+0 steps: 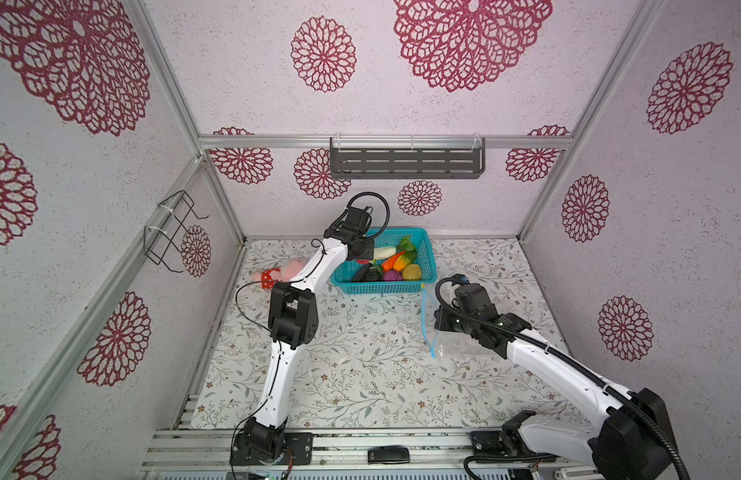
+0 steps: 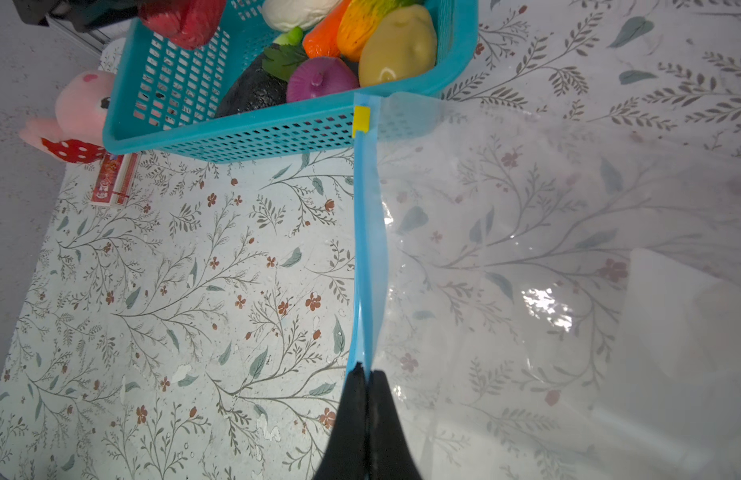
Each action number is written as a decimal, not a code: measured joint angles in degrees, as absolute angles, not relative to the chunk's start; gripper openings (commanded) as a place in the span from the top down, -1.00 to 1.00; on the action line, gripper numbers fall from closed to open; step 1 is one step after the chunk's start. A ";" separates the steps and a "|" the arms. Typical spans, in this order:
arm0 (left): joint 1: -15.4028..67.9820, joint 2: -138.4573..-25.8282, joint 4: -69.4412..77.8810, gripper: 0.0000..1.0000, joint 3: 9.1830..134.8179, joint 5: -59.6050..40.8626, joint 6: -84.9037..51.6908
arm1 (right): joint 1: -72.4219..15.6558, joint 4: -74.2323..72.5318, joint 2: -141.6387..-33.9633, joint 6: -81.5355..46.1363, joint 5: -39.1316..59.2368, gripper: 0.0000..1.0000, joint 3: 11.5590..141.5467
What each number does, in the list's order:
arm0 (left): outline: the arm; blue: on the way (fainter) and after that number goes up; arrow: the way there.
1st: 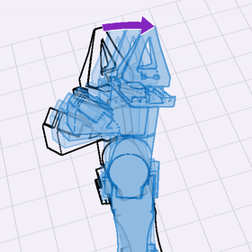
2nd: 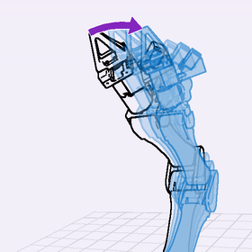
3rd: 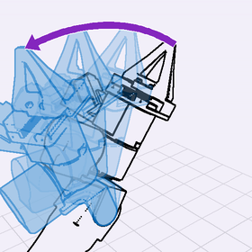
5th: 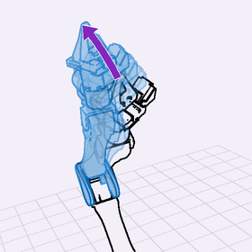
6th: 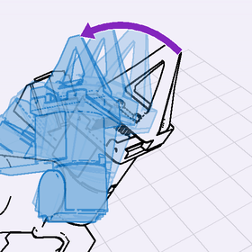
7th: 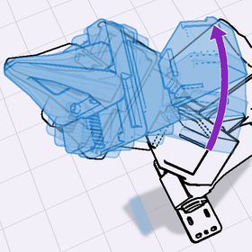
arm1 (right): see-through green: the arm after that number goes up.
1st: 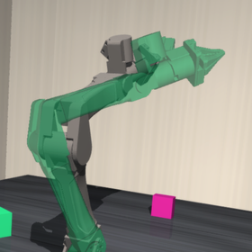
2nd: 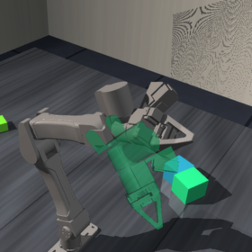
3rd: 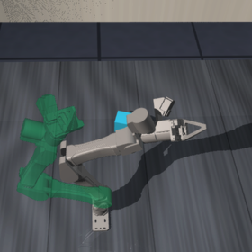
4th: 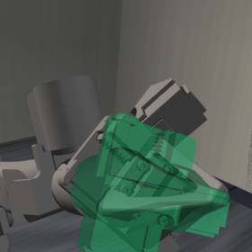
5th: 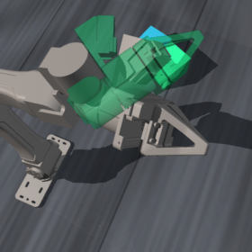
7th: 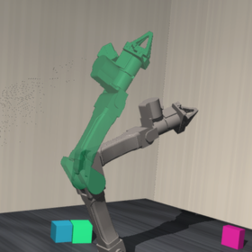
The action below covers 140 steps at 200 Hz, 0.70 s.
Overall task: Place the food in the zip-top bag and seal the zipper
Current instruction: 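Lift the red pepper with the left gripper toward the bag mouth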
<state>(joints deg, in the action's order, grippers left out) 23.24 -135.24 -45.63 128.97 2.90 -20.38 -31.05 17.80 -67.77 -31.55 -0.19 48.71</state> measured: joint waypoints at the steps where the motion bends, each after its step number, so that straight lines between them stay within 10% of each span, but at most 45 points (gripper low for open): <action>1: 23.29 -134.98 -45.63 0.12 128.68 2.81 -20.45 | -31.05 17.78 -67.72 -31.55 -0.19 1.00 48.71; 140: 34.44 -108.88 -40.66 0.14 103.20 -12.40 -27.99 | -28.12 9.52 -61.36 -36.07 0.93 1.00 43.46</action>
